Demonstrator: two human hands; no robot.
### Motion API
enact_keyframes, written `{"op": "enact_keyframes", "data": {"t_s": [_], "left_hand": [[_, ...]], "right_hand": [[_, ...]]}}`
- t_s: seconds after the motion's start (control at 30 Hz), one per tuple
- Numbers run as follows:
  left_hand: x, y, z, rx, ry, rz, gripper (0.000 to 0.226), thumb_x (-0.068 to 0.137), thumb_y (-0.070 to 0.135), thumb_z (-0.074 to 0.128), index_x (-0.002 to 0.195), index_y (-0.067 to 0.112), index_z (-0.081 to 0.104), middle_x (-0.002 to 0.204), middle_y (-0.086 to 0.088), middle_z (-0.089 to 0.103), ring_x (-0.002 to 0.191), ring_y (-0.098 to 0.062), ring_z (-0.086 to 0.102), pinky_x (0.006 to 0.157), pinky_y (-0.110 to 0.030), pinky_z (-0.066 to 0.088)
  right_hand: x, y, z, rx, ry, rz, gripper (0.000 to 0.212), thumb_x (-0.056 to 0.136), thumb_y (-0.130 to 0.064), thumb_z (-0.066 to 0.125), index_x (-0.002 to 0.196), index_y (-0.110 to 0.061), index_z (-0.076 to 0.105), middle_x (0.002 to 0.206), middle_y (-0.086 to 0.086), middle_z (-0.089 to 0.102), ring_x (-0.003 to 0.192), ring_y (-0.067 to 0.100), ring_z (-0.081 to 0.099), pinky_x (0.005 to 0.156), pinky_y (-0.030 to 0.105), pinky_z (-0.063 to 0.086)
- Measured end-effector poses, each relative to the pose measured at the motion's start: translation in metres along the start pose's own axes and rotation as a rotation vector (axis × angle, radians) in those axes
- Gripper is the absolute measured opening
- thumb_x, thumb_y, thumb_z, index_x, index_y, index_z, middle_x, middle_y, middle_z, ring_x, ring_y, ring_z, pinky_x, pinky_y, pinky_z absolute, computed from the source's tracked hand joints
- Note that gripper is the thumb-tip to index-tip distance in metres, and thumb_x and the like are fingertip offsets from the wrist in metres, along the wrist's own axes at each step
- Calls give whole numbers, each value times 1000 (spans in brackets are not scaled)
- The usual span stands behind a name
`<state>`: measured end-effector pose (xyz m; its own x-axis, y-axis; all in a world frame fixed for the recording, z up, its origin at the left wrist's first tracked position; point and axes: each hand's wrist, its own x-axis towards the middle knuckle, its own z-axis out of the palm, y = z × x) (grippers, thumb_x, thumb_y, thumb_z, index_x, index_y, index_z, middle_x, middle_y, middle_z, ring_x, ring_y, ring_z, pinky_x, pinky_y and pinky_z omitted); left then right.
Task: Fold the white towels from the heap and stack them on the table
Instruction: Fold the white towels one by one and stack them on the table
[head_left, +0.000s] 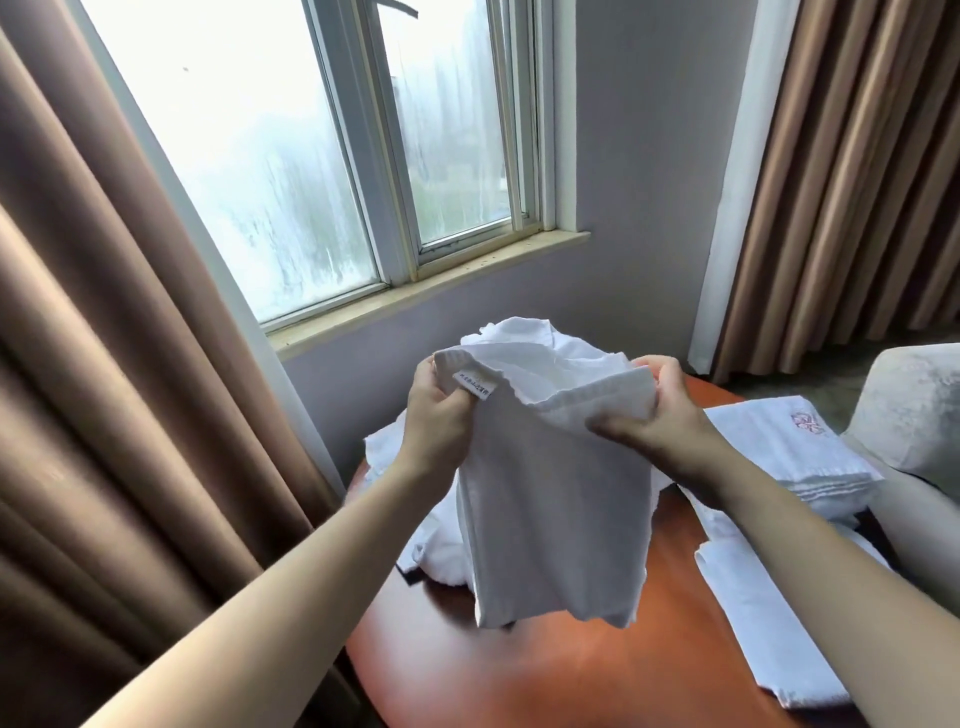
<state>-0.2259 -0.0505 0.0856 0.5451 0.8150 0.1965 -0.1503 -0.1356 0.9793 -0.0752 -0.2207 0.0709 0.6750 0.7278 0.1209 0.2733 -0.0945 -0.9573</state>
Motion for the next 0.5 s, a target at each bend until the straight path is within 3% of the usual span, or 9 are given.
{"op": "enact_keyframes", "data": {"t_s": [0.07, 0.17, 0.3, 0.4, 0.5], "left_hand": [[-1, 3, -4, -27, -45, 4, 40, 73, 23, 68, 109, 7, 62, 102, -12, 70, 88, -22, 67, 78, -36, 57], [-3, 6, -13, -67, -139, 15, 23, 72, 21, 68, 92, 10, 68, 87, -6, 69, 78, -16, 64, 68, -27, 53], [-8, 2, -15, -25, -117, 99, 15, 72, 25, 66, 80, 16, 57, 74, 3, 61, 67, -6, 57, 62, -20, 49], [-12, 7, -8, -7, -39, 263, 14, 77, 23, 60, 80, 18, 48, 69, 10, 53, 58, 3, 48, 56, -14, 42], [-20, 5, -9, 60, -51, 467, 14, 82, 28, 60, 88, 32, 47, 80, 20, 64, 71, 2, 54, 66, -16, 44]], "right_hand": [[0, 0, -10, 40, -64, -14, 76, 55, -30, 87, 121, -35, 50, 114, -4, 66, 116, 24, 58, 95, 42, 51], [-2, 2, -23, 155, -77, -19, 44, 72, 5, 78, 110, -14, 68, 105, 4, 73, 106, 26, 66, 92, 40, 54], [-4, 6, -16, 184, 87, -105, 35, 73, 8, 76, 99, -14, 71, 91, -3, 73, 83, 6, 69, 84, 26, 56], [-1, 0, -5, 218, 259, -268, 27, 77, 4, 75, 91, -17, 66, 86, -4, 69, 81, 8, 61, 74, 18, 51], [-3, -3, -3, 240, 307, -386, 25, 77, -2, 77, 87, -20, 63, 79, -15, 69, 78, 4, 59, 74, 17, 49]]}}
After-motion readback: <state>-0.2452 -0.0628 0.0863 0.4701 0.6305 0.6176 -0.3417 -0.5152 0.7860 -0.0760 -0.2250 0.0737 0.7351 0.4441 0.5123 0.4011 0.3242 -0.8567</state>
